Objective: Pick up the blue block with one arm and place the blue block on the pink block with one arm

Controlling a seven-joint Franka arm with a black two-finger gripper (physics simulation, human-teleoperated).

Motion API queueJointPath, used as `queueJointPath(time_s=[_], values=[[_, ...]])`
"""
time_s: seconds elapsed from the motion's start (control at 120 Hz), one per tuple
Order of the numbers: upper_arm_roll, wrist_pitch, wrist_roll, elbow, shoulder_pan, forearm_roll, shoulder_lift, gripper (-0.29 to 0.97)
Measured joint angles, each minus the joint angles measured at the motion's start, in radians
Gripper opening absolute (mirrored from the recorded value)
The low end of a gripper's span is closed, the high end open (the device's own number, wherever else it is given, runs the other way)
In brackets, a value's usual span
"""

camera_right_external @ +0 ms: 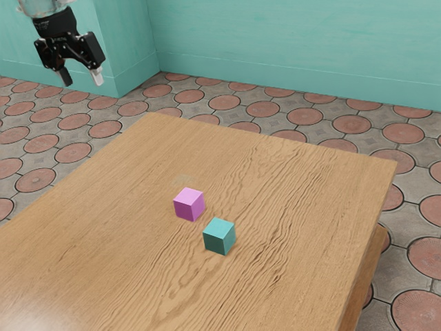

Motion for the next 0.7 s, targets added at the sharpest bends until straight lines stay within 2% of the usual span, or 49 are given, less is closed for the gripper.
queueJointPath(time_s=[0.233,0.375,0.408,0.483,0.533,0.617,0.7], values=[[-0.035,0.024,0.024,-0.013,0.066,0.009,0.024,0.64],[-0.034,0.124,-0.003,-0.146,0.087,0.022,0.108,0.64],[-0.033,0.162,-0.012,-0.158,0.056,0.024,0.147,0.64],[-0.039,0.236,-0.035,-0.188,-0.133,0.027,0.19,0.64],[-0.065,0.29,-0.05,-0.247,-0.202,0.029,0.192,0.63],[-0.091,0.39,-0.072,-0.356,-0.216,0.03,0.188,0.64],[-0.118,0.469,-0.099,-0.405,-0.209,0.031,0.195,0.64]])
